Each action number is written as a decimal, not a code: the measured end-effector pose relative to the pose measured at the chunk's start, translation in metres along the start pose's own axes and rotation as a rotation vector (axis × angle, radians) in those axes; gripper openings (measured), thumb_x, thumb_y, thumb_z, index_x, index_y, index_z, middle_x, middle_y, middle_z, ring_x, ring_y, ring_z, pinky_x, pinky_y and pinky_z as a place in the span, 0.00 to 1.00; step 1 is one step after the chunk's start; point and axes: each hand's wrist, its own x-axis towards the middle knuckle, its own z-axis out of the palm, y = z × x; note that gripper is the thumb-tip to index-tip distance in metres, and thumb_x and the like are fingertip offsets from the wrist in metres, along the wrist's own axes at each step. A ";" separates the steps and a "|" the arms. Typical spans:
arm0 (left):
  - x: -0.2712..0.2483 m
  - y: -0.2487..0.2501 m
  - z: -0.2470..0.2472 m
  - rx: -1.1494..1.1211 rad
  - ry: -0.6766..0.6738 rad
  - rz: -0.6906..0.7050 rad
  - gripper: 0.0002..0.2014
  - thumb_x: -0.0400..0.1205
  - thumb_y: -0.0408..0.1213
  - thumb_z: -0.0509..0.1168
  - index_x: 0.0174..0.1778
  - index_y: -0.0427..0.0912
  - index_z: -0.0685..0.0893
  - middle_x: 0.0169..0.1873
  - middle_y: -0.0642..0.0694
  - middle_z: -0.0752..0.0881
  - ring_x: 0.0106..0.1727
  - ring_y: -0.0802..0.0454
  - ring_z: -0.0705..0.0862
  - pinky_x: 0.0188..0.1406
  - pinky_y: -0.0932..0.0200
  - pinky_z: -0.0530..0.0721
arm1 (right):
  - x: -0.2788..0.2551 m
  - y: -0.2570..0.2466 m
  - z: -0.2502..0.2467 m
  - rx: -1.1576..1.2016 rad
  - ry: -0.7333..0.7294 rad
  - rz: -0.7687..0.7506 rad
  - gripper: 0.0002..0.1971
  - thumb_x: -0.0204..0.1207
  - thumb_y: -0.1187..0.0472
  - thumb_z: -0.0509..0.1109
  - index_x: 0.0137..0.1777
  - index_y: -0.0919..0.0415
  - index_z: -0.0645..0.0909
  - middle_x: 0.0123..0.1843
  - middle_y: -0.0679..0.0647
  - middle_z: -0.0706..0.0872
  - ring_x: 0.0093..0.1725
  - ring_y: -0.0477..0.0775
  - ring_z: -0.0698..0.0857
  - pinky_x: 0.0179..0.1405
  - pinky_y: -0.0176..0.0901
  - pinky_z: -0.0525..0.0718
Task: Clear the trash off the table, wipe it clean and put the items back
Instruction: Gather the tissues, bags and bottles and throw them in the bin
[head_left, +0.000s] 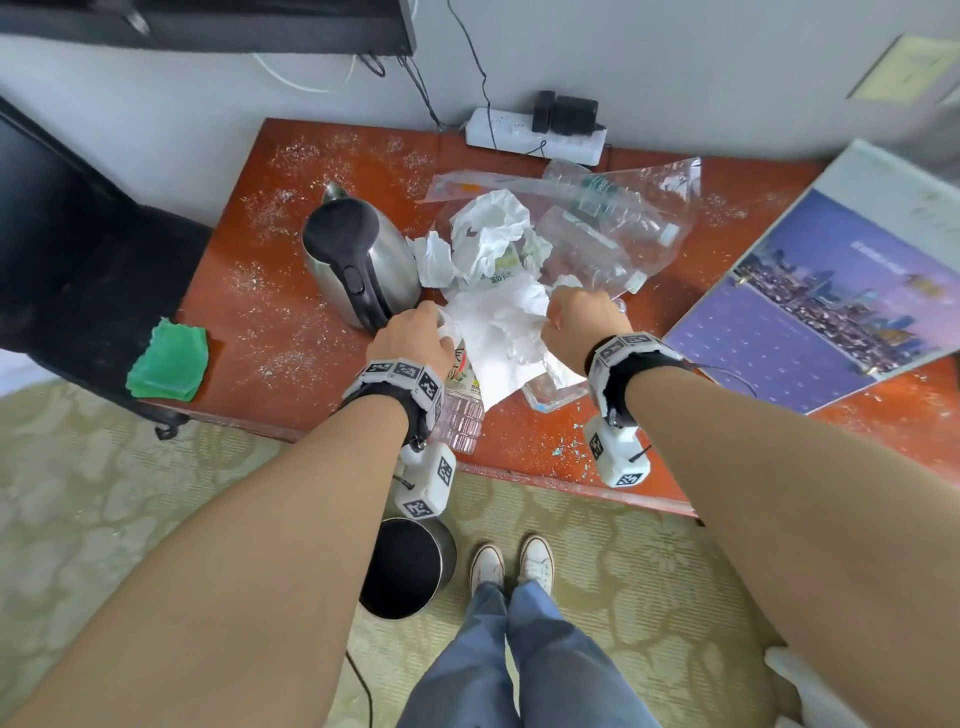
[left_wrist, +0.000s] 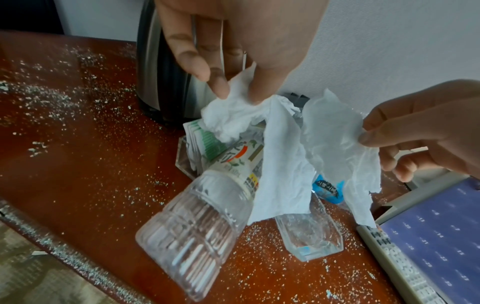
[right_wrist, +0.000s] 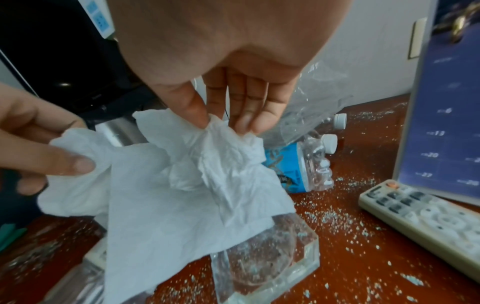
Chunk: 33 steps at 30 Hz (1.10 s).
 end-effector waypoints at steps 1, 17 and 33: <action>-0.001 0.000 -0.004 0.005 0.003 0.008 0.12 0.85 0.41 0.63 0.64 0.45 0.80 0.59 0.42 0.87 0.58 0.35 0.85 0.50 0.46 0.84 | -0.001 -0.001 -0.005 0.001 0.009 0.009 0.08 0.77 0.64 0.63 0.52 0.62 0.80 0.45 0.58 0.83 0.39 0.61 0.80 0.36 0.45 0.77; -0.004 0.008 -0.077 0.052 0.096 0.051 0.13 0.86 0.40 0.62 0.66 0.46 0.79 0.50 0.40 0.89 0.46 0.38 0.87 0.42 0.51 0.87 | 0.001 -0.023 -0.054 -0.063 0.012 -0.025 0.10 0.79 0.62 0.61 0.58 0.61 0.77 0.49 0.60 0.85 0.45 0.64 0.85 0.38 0.47 0.82; -0.074 -0.033 -0.077 -0.099 0.131 0.091 0.05 0.83 0.38 0.65 0.49 0.43 0.76 0.35 0.44 0.80 0.32 0.45 0.77 0.29 0.58 0.72 | -0.071 -0.065 -0.034 -0.145 0.043 -0.013 0.03 0.78 0.63 0.61 0.48 0.61 0.74 0.41 0.59 0.80 0.38 0.61 0.83 0.32 0.45 0.79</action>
